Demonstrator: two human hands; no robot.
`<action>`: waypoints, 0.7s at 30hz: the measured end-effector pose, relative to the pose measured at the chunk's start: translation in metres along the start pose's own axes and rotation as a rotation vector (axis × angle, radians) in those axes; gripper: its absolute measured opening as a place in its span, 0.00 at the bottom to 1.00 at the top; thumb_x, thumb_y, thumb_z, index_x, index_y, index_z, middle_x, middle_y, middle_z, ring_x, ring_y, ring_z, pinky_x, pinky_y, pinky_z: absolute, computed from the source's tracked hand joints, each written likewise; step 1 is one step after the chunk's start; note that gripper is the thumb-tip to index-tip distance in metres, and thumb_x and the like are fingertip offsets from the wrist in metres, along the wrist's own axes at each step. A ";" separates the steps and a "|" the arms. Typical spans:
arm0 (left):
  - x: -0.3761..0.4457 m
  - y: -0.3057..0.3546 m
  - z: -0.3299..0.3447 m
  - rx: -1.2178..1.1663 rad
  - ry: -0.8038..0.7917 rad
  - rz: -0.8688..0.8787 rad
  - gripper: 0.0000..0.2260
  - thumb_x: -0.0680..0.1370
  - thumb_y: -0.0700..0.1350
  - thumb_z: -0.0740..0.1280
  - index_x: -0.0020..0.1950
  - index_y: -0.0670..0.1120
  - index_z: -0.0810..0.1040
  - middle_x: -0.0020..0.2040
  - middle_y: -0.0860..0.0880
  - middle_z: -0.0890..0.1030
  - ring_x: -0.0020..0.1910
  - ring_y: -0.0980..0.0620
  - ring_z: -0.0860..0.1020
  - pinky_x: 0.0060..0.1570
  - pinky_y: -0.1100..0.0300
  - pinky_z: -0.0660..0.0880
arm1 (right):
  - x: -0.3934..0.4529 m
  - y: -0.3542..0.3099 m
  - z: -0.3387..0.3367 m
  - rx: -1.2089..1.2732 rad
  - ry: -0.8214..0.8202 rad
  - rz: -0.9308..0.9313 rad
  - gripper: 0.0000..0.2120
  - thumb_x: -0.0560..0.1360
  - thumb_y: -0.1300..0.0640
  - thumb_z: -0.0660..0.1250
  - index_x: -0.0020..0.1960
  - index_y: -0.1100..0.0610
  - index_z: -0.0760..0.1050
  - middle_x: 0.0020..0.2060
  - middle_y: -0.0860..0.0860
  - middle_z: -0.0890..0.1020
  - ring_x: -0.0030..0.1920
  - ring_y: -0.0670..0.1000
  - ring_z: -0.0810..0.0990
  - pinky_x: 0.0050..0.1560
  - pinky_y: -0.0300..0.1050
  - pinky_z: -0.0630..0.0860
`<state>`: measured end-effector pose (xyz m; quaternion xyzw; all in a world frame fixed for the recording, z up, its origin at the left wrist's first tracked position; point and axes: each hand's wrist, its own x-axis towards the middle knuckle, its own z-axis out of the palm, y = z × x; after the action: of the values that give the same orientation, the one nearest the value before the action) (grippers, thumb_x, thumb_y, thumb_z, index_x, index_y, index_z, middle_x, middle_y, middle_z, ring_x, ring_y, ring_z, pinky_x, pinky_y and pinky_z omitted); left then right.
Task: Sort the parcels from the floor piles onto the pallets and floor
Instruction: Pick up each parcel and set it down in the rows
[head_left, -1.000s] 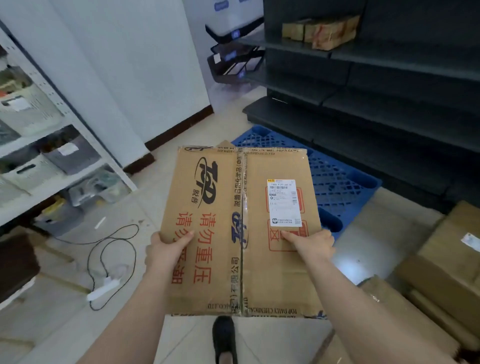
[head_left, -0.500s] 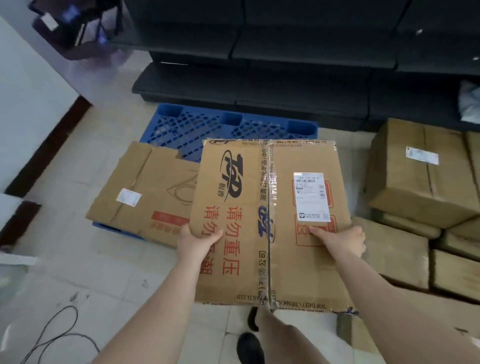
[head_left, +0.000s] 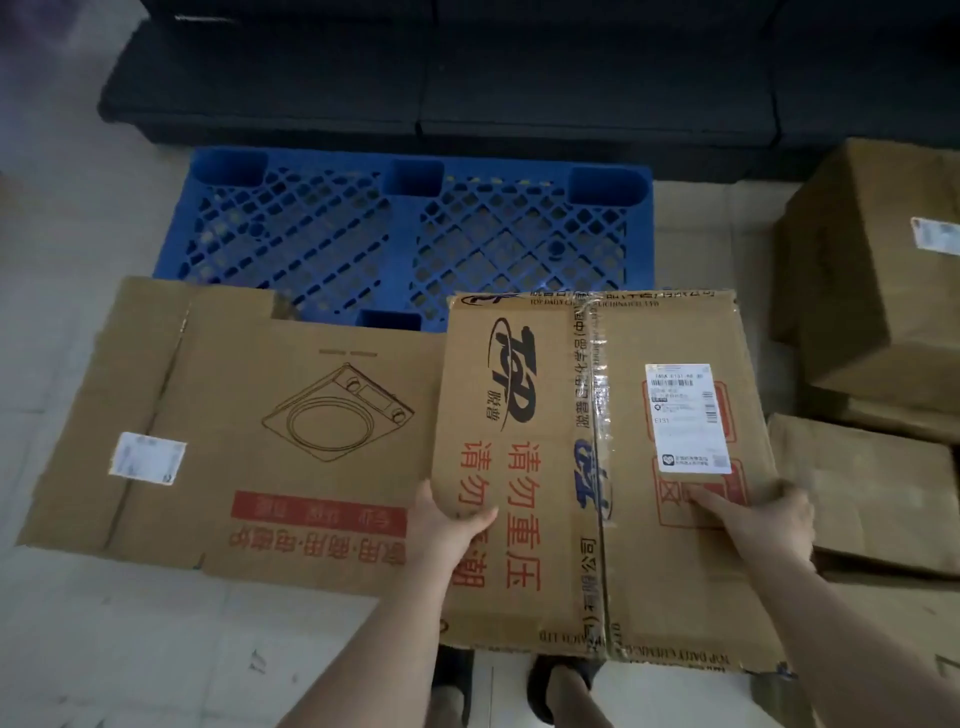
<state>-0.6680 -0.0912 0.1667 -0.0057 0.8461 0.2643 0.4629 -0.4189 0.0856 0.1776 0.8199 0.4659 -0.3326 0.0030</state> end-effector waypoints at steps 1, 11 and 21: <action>0.016 -0.005 0.004 0.021 -0.024 -0.005 0.41 0.64 0.52 0.79 0.72 0.46 0.63 0.68 0.47 0.72 0.68 0.44 0.70 0.64 0.47 0.70 | 0.009 0.000 0.013 -0.003 0.016 0.007 0.52 0.54 0.38 0.80 0.69 0.55 0.61 0.64 0.57 0.70 0.64 0.63 0.71 0.61 0.69 0.69; 0.112 -0.055 0.044 0.229 -0.106 -0.042 0.40 0.67 0.48 0.78 0.73 0.46 0.60 0.67 0.46 0.74 0.66 0.44 0.73 0.62 0.47 0.72 | 0.076 0.042 0.122 0.042 0.049 0.045 0.49 0.57 0.43 0.80 0.70 0.57 0.62 0.65 0.55 0.71 0.66 0.60 0.71 0.65 0.64 0.67; 0.123 -0.073 0.043 0.036 0.036 -0.054 0.22 0.70 0.51 0.74 0.57 0.51 0.68 0.53 0.51 0.75 0.60 0.44 0.75 0.53 0.52 0.71 | 0.061 0.046 0.156 0.011 0.053 0.040 0.49 0.63 0.39 0.76 0.74 0.58 0.57 0.71 0.55 0.65 0.73 0.58 0.61 0.72 0.62 0.55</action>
<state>-0.6866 -0.1060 0.0189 -0.0252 0.8585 0.2362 0.4544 -0.4471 0.0567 0.0087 0.8377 0.4473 -0.3132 -0.0073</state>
